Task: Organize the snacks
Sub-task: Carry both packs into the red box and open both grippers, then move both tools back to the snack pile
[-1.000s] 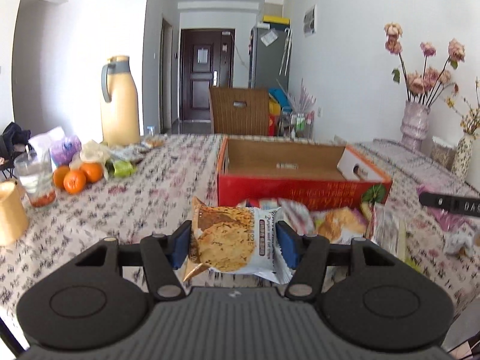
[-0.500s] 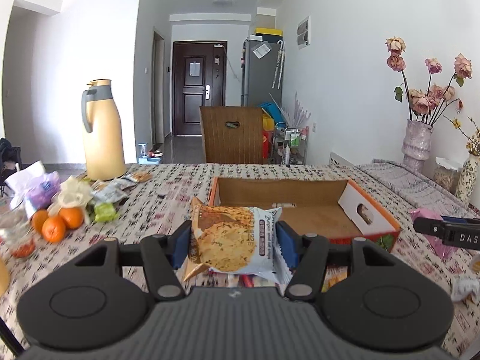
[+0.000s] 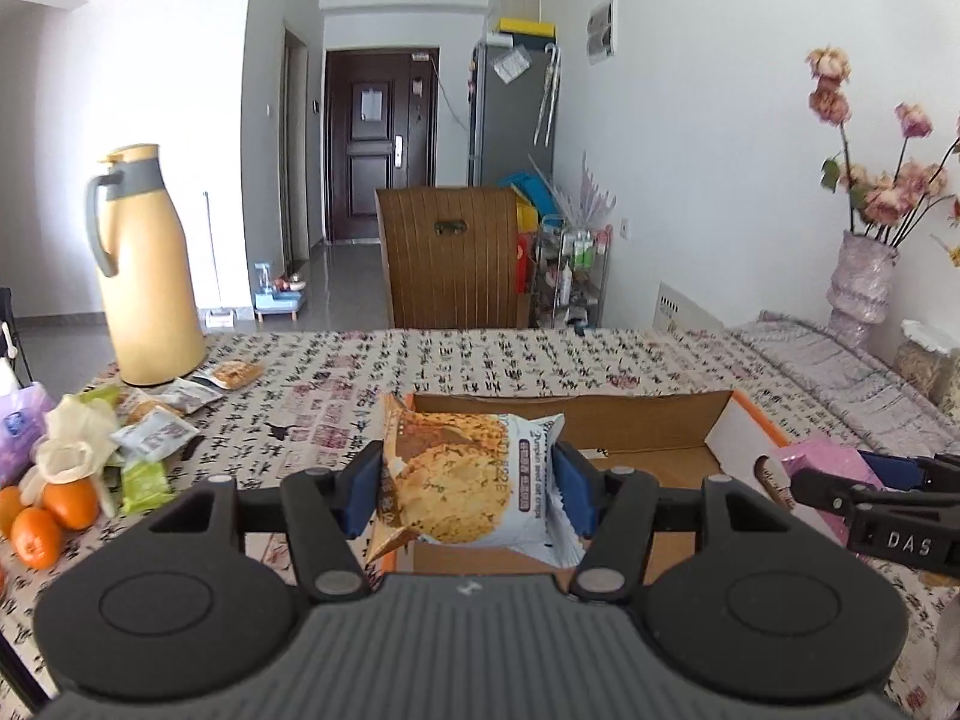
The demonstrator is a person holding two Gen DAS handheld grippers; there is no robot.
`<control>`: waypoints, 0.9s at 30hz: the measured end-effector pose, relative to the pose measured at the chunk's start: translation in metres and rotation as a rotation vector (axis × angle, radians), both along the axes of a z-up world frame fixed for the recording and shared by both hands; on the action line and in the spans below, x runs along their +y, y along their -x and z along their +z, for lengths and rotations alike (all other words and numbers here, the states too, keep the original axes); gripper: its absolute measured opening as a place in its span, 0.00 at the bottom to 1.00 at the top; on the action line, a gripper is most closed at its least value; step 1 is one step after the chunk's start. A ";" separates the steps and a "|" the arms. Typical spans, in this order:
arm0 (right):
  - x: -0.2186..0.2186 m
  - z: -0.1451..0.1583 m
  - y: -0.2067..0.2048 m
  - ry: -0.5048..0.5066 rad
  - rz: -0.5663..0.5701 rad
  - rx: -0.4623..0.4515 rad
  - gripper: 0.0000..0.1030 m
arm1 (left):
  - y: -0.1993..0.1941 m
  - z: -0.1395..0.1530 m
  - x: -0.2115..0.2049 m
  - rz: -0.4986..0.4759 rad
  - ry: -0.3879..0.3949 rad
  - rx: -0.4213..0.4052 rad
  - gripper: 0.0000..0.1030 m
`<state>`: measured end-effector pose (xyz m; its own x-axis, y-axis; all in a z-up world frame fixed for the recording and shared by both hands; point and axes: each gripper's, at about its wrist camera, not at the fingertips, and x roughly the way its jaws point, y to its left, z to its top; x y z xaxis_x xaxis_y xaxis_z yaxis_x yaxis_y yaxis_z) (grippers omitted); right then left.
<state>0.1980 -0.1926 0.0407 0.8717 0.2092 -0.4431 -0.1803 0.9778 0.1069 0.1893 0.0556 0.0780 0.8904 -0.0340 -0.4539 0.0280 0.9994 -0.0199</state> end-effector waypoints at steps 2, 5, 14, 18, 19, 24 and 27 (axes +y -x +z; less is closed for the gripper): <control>0.006 -0.004 -0.015 0.015 0.001 0.026 0.59 | -0.018 -0.006 -0.004 -0.003 -0.010 0.035 0.59; 0.013 -0.013 -0.034 0.039 0.002 0.069 0.59 | -0.041 -0.018 -0.009 -0.007 -0.025 0.089 0.59; 0.018 -0.038 -0.064 0.075 0.008 0.177 0.59 | -0.072 -0.048 -0.015 -0.011 -0.041 0.193 0.66; 0.017 -0.040 -0.065 0.081 0.013 0.177 0.59 | -0.071 -0.048 -0.017 0.009 -0.061 0.185 0.88; 0.016 -0.039 -0.064 0.079 0.015 0.173 0.63 | -0.070 -0.047 -0.017 0.008 -0.061 0.179 0.89; 0.011 -0.033 -0.056 0.064 0.008 0.145 0.87 | -0.061 -0.040 -0.014 0.021 -0.062 0.143 1.00; 0.006 -0.030 -0.049 0.051 0.001 0.132 1.00 | -0.055 -0.036 -0.011 0.033 -0.053 0.139 1.00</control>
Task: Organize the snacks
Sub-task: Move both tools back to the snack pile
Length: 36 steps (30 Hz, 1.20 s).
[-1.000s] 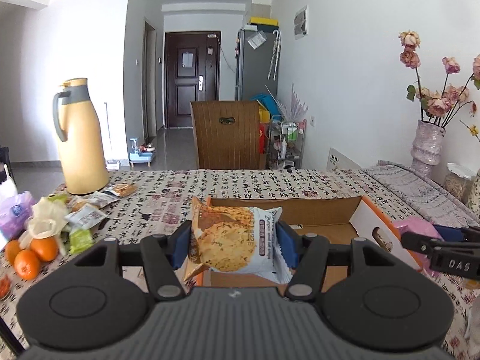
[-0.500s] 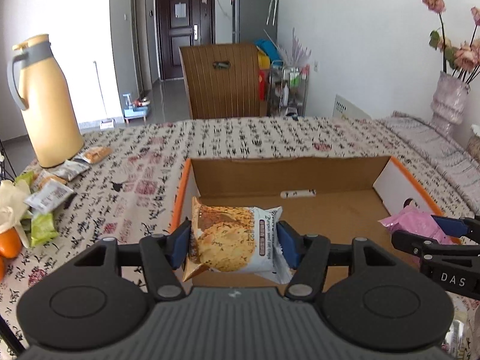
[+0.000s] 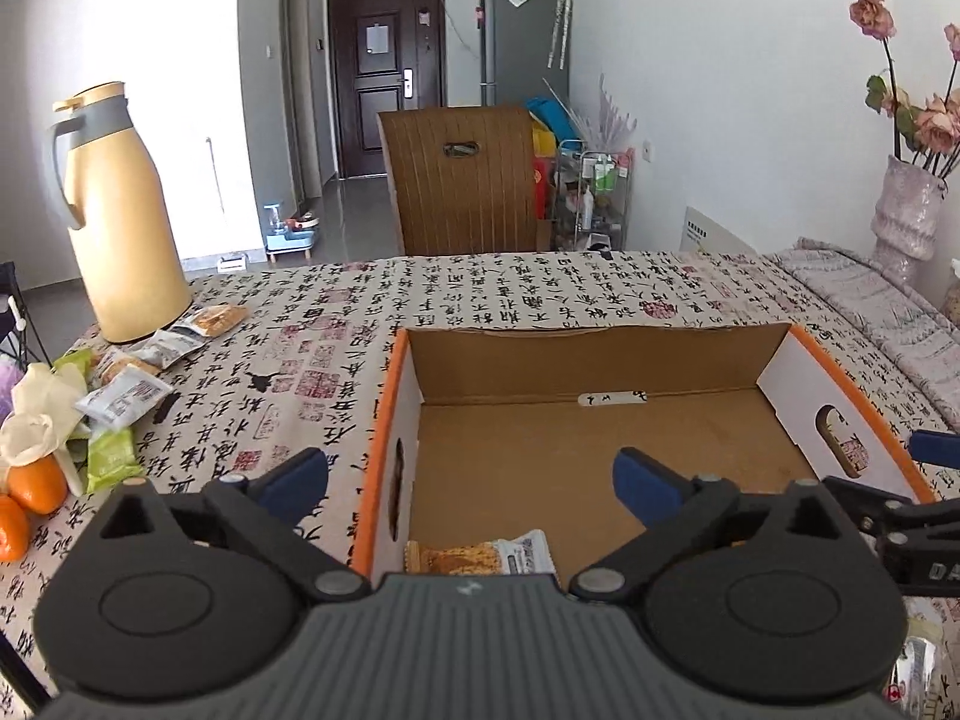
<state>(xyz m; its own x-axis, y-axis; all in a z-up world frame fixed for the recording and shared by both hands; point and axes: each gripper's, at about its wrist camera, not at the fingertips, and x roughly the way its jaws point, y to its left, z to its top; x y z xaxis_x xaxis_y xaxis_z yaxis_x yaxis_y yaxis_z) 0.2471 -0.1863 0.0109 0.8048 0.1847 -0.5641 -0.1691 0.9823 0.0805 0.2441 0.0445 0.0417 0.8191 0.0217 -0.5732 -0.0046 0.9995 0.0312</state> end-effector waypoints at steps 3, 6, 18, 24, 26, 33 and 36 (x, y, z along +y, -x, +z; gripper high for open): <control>-0.005 0.003 0.009 -0.011 -0.008 -0.009 1.00 | 0.009 0.003 0.001 0.003 0.007 -0.006 1.00; -0.009 0.007 0.019 -0.021 -0.013 -0.021 1.00 | 0.021 0.007 0.001 0.006 0.013 -0.019 1.00; -0.026 0.023 0.081 -0.031 -0.014 -0.106 1.00 | 0.081 0.020 -0.005 -0.008 0.040 -0.071 1.00; -0.035 0.022 0.114 -0.033 -0.007 -0.124 1.00 | 0.113 0.015 -0.010 -0.007 0.049 -0.078 1.00; -0.037 0.020 0.124 -0.033 -0.003 -0.128 1.00 | 0.124 0.012 -0.010 -0.013 0.063 -0.078 1.00; -0.047 0.008 0.163 -0.032 0.009 -0.126 1.00 | 0.160 -0.003 -0.013 0.011 0.083 -0.100 1.00; -0.053 -0.001 0.176 -0.037 0.003 -0.115 1.00 | 0.176 -0.009 -0.012 0.021 0.097 -0.117 1.00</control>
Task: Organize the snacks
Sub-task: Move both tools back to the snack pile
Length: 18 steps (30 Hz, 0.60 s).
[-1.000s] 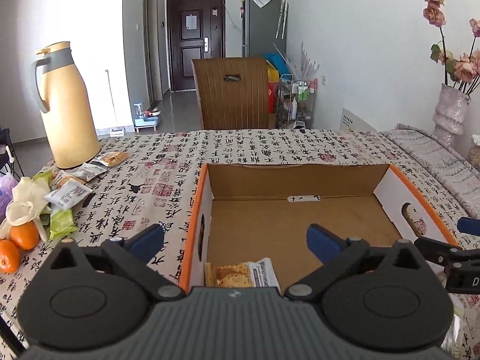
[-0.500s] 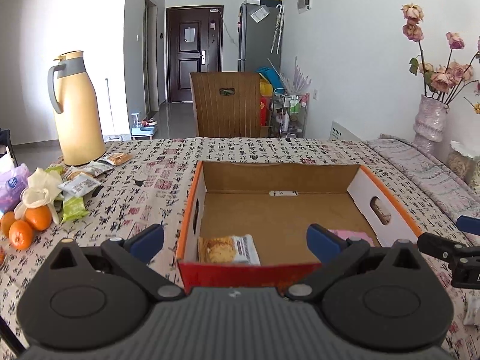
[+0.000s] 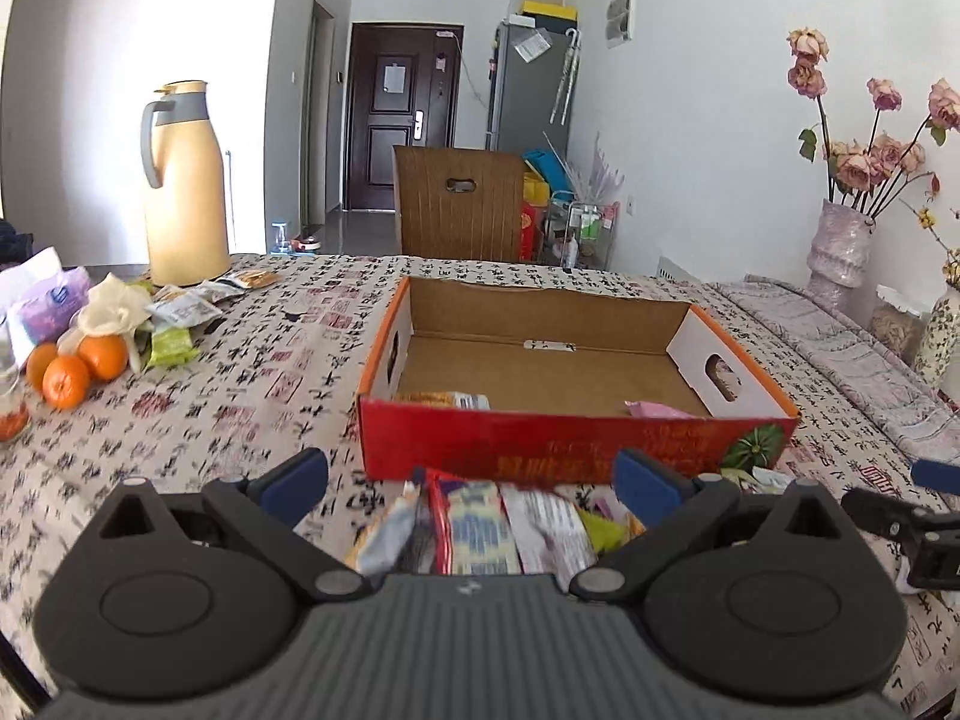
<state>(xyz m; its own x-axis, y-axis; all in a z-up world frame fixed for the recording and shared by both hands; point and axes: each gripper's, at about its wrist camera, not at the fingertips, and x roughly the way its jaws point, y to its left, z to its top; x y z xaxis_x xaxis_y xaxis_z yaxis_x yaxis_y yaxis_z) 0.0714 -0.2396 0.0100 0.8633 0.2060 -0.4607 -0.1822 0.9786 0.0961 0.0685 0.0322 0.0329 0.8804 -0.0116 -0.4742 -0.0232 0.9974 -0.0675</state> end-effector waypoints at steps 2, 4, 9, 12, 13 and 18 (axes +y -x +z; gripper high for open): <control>-0.005 -0.007 0.009 -0.007 -0.009 0.012 1.00 | 0.009 -0.003 -0.001 0.010 -0.006 -0.012 1.00; -0.009 -0.015 0.016 -0.012 -0.020 0.025 1.00 | 0.018 -0.008 -0.002 0.016 -0.011 -0.019 1.00; -0.021 -0.026 0.032 -0.004 -0.050 0.036 1.00 | 0.034 -0.018 -0.006 0.024 -0.025 -0.037 1.00; -0.028 -0.029 0.040 -0.002 -0.068 0.040 1.00 | 0.040 -0.024 -0.010 0.022 -0.040 -0.043 1.00; -0.030 -0.031 0.042 -0.002 -0.072 0.043 1.00 | 0.042 -0.025 -0.011 0.019 -0.043 -0.043 1.00; -0.038 -0.038 0.053 0.021 -0.094 0.044 1.00 | 0.047 -0.029 -0.015 0.010 -0.045 -0.040 1.00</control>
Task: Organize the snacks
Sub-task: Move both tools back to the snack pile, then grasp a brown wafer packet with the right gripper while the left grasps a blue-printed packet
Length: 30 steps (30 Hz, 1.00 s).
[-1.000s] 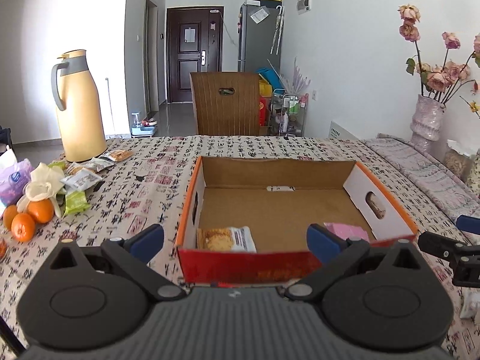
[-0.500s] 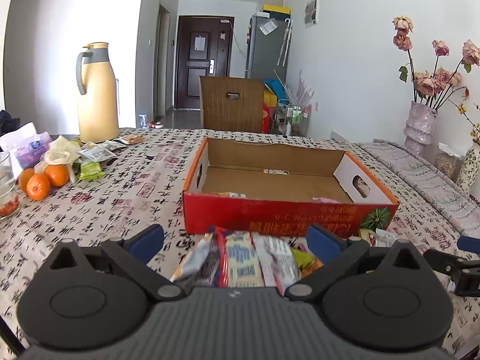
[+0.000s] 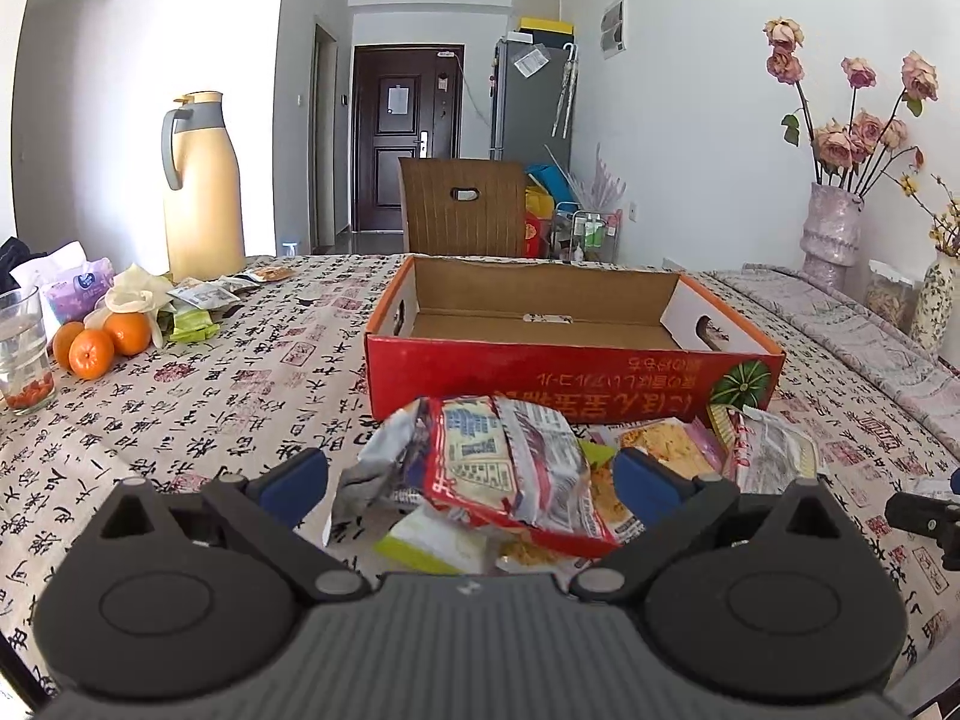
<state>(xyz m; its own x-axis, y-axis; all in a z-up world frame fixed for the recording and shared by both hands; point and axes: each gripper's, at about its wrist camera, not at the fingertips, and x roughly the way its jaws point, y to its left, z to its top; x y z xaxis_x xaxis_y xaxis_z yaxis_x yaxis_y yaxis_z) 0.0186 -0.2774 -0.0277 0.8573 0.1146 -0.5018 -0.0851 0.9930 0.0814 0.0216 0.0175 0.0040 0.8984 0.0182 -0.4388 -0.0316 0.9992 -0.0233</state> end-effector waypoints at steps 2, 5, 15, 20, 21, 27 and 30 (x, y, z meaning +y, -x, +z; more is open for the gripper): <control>-0.004 -0.001 0.002 0.013 -0.015 -0.004 1.00 | 0.002 0.000 -0.002 -0.001 -0.002 0.000 1.00; -0.014 -0.002 0.002 0.046 -0.043 -0.014 1.00 | 0.003 -0.001 -0.001 0.003 -0.001 0.001 1.00; -0.053 -0.022 -0.016 0.160 -0.050 0.009 0.97 | 0.006 -0.003 -0.003 0.020 -0.007 0.016 1.00; -0.064 -0.036 -0.028 0.110 -0.012 0.042 0.83 | 0.007 -0.005 -0.006 0.020 -0.014 0.026 1.00; -0.066 -0.038 -0.030 0.095 -0.008 0.046 0.78 | 0.007 -0.005 -0.007 0.020 -0.014 0.027 1.00; -0.066 -0.043 -0.030 0.033 0.025 0.035 0.50 | 0.006 -0.007 -0.008 0.020 -0.016 0.041 1.00; -0.064 -0.043 -0.030 0.024 0.021 0.028 0.46 | 0.006 -0.008 -0.008 0.018 -0.014 0.043 1.00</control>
<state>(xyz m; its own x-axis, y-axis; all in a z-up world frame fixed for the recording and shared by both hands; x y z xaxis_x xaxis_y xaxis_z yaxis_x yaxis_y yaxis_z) 0.0487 -0.3414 -0.0703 0.8406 0.1202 -0.5281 -0.1042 0.9927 0.0601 0.0155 0.0100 -0.0036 0.8780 0.0405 -0.4769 -0.0499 0.9987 -0.0072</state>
